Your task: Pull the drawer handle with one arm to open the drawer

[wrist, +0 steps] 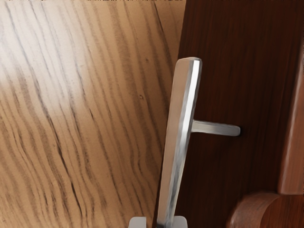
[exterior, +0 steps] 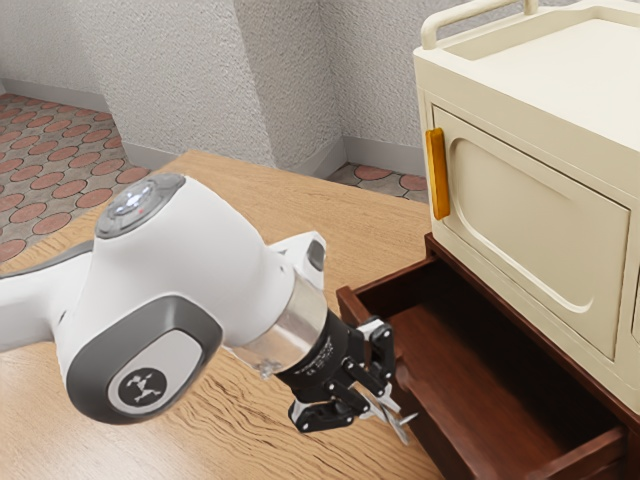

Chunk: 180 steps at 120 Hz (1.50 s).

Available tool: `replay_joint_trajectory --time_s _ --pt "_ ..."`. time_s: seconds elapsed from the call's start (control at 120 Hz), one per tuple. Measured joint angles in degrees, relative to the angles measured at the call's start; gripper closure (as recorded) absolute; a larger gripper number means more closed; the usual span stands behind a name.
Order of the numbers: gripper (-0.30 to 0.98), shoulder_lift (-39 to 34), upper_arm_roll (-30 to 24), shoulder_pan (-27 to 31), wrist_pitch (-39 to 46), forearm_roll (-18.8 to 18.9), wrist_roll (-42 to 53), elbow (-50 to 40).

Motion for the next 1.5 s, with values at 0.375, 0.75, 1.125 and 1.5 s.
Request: replay_joint_trajectory --time_s 0.375,0.75,1.125,1.5 --pt "0.79 -3.9 1.3 -0.6 -0.2 0.1 0.2 -2.9" --pt "0.79 -7.1 1.5 -0.6 -0.3 0.0 0.2 -5.7" --pt "0.79 -10.4 1.9 -1.0 -1.1 0.0 0.3 -8.0" --pt "0.79 -12.6 2.3 -1.4 -2.5 0.0 0.3 -9.5"
